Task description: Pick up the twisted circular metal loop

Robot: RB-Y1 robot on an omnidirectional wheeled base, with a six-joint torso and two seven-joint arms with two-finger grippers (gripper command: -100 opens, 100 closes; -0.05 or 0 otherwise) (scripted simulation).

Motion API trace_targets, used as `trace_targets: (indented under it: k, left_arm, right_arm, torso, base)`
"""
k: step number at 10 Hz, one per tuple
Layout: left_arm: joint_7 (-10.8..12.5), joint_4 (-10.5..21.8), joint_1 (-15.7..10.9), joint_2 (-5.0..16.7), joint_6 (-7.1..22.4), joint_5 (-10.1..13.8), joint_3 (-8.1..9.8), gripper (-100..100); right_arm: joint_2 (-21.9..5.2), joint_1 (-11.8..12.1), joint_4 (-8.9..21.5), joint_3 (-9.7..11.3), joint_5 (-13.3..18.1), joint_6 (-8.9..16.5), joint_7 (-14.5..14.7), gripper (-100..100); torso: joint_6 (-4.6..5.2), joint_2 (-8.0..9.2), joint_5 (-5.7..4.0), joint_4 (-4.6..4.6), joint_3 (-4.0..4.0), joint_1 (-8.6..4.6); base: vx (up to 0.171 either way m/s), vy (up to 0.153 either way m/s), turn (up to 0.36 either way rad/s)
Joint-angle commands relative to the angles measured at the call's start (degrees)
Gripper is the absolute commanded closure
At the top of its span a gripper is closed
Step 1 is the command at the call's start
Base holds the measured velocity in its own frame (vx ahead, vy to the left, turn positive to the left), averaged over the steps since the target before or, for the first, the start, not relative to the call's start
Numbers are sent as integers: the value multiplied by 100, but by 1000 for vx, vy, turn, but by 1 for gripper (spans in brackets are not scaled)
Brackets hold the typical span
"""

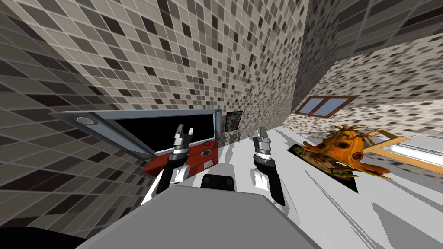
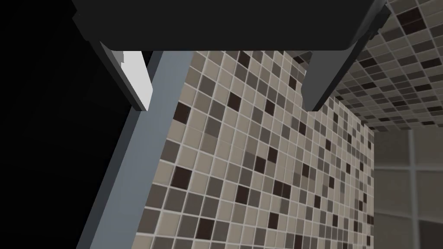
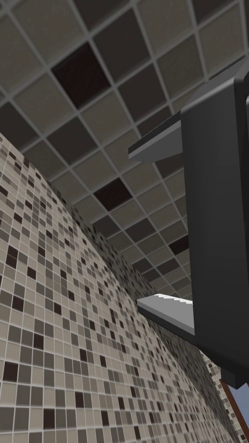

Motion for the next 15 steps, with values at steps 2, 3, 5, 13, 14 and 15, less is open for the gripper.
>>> trace_targets:
  k: [2, 3, 5, 13, 14, 15]
  left_arm:
    - [43, 85, -4, 315, 115, 14, -16, -100]
    - [73, 139, -5, 442, 191, 23, -27, -100]
    - [151, 283, -2, 653, 395, 44, -61, -100]
    - [654, 1121, 60, 974, 1672, 135, -310, -100]
    - [654, 1121, 60, 974, 1672, 135, -310, -100]
    - [724, 1240, 66, 972, 1854, 148, -347, -100]
  right_arm:
    - [0, 0, 0, 0, 0, 0, 0, 0]
    - [0, 0, 0, 0, 0, 0, 0, 0]
    - [0, 0, 0, 0, 0, 0, 0, 0]
    - [0, 0, 0, 0, 0, 0, 0, 0]
    - [0, 0, 0, 0, 0, 0, 0, 0]
    - [0, 0, 0, 0, 0, 0, 0, 0]
  torso:
    - [0, -1, 0, 0, 0, 0]
    - [0, -2, 0, 0, -1, -2]
    - [0, -4, -1, -1, -2, -7]
    - [0, -7, -4, -2, -4, -17]
    - [0, -6, -3, -2, -4, -16]
    - [0, -4, -3, -1, -2, -12]
  base:
    - [3, -5, 3]
    - [9, -19, 10]
    - [7, -24, 14]
    - [14, -40, 25]
    - [6, -30, 7]
    - [7, -26, 16]
